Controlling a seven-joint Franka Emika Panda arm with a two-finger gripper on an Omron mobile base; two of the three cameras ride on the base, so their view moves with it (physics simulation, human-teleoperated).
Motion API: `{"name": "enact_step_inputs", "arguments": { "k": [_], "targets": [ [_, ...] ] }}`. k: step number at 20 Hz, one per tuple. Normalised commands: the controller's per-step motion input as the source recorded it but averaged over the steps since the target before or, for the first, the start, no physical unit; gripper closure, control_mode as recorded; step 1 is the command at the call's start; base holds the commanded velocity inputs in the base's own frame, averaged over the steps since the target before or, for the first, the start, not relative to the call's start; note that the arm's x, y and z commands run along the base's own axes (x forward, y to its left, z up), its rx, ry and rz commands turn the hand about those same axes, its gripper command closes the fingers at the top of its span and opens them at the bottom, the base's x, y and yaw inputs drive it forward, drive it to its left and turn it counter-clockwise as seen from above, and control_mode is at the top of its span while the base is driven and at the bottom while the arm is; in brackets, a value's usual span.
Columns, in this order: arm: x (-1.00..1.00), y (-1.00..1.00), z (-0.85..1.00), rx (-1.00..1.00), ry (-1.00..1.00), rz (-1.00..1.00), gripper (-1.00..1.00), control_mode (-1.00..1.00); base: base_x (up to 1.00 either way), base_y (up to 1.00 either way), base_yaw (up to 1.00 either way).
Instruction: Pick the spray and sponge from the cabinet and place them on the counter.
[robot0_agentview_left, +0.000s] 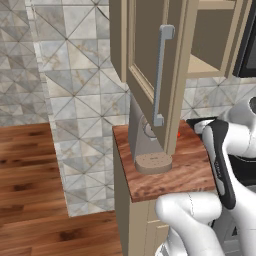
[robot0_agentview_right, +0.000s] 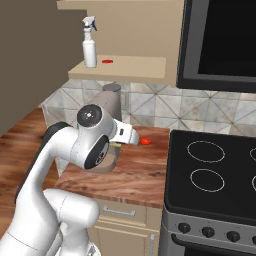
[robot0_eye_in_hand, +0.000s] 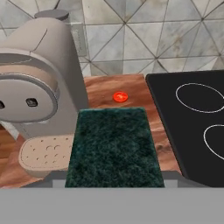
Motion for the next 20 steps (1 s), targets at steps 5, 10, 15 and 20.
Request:
{"name": "enact_step_inputs", "arguments": {
  "k": [5,10,15,20],
  "targets": [
    [0.11,-0.05,-0.22,0.00,0.00,0.00,1.00,-1.00,0.00,0.00,0.00],
    [0.07,-0.03,-0.26,0.00,0.00,0.01,1.00,-1.00,0.00,0.00,0.00],
    [0.14,0.00,-0.19,0.00,0.00,0.01,1.00,-1.00,0.00,0.00,0.00],
    [0.20,0.00,-0.15,0.00,0.00,0.01,1.00,-1.00,0.00,0.00,0.00]
  ]
}}
